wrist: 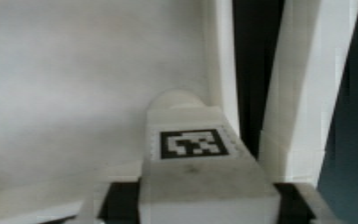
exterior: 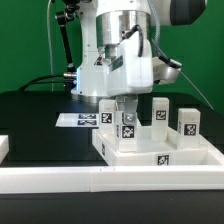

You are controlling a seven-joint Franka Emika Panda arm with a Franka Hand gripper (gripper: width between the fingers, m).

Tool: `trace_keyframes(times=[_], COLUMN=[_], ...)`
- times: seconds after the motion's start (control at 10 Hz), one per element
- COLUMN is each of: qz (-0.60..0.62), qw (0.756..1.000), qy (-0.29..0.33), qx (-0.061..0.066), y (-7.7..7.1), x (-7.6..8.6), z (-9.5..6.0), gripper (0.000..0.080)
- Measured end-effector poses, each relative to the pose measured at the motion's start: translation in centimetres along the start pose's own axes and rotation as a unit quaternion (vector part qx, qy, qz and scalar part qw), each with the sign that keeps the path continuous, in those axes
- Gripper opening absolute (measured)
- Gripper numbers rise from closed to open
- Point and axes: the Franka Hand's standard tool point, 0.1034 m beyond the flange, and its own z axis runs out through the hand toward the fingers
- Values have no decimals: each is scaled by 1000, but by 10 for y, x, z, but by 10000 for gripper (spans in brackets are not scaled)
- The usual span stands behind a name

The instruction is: Assemble square table

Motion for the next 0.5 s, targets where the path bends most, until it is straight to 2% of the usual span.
trace_keyframes(times=[0.3,0.4,0.5], qz=[63,50,32], qw=[998,999,999], qy=[-4,-4,-5], qx=[3,2,1], y=[0,0,0], x=[-1,-1,-3], z=[0,0,0], gripper=[296,338,338])
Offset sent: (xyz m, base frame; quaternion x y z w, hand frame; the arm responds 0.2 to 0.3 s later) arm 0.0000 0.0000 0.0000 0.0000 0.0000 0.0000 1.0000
